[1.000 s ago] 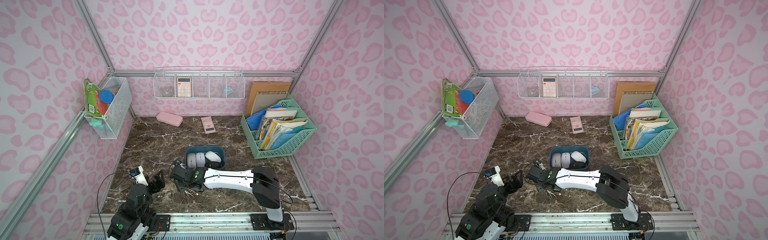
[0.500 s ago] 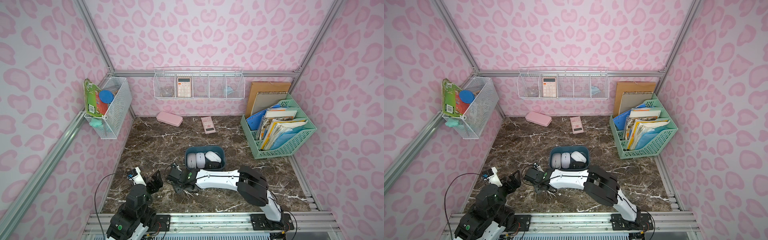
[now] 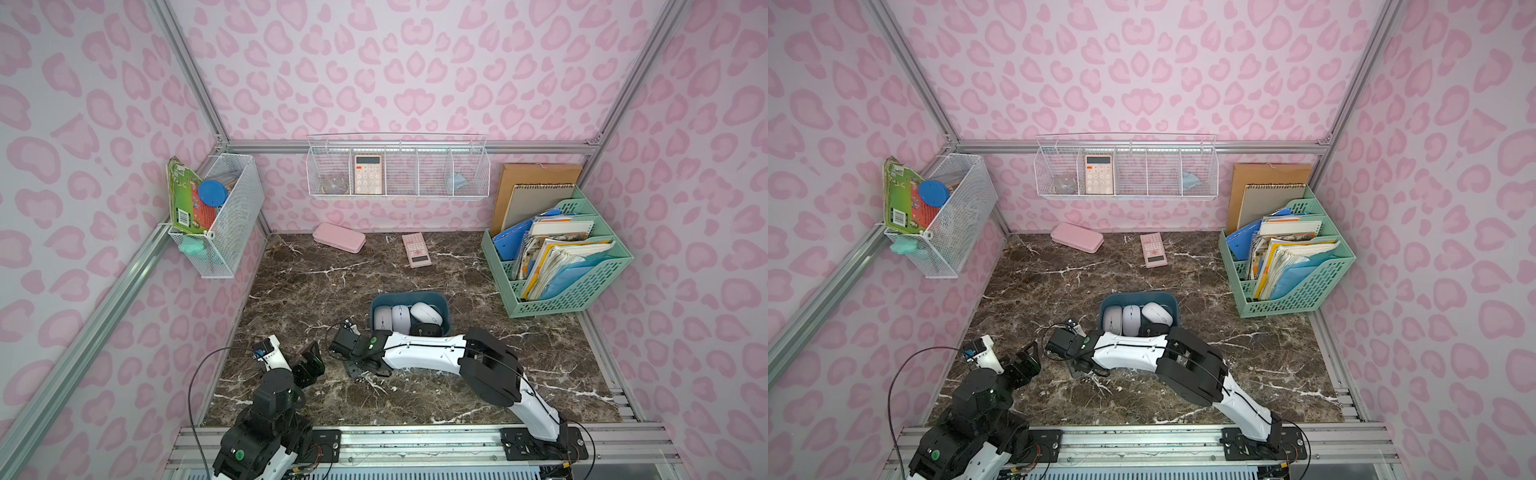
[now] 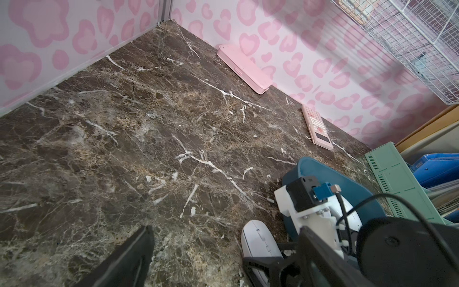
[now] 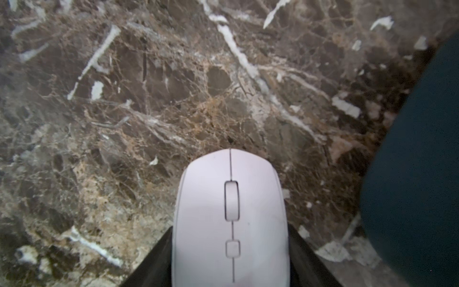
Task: Take out the mouse from the storage box
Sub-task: Place the mouse at the center of the board.
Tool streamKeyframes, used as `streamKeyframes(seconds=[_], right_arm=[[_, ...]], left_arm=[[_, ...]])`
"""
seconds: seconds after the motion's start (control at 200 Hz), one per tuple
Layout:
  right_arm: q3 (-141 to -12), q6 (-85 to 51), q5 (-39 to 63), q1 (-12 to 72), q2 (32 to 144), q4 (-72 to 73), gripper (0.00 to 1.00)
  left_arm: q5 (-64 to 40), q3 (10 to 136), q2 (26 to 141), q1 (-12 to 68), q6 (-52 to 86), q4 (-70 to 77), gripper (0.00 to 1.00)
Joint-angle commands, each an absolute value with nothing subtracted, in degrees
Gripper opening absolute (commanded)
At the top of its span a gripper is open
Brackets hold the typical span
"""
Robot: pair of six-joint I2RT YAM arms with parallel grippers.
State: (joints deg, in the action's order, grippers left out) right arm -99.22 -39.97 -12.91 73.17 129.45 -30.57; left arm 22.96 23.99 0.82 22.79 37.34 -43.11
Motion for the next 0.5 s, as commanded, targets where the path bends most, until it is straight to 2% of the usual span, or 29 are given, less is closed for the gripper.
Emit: streamKeyframes(seconds=[0.0, 0.265, 0.495], right_arm=[[-99.93, -39.29, -12.92, 73.28, 129.67, -31.64, 0.68], [-99.98, -39.46, -13.33, 73.24, 128.02, -31.99, 0.74], [-96.96, -39.16, -17.04, 73.94, 119.55, -31.89, 0.77]], left_arm=[[23.02, 23.93, 0.78, 22.76, 37.01, -42.45, 0.93], [23.11, 23.81, 0.74, 22.77, 36.92, -42.36, 0.93], [22.76, 23.31, 0.78, 22.76, 37.26, -42.31, 0.92]])
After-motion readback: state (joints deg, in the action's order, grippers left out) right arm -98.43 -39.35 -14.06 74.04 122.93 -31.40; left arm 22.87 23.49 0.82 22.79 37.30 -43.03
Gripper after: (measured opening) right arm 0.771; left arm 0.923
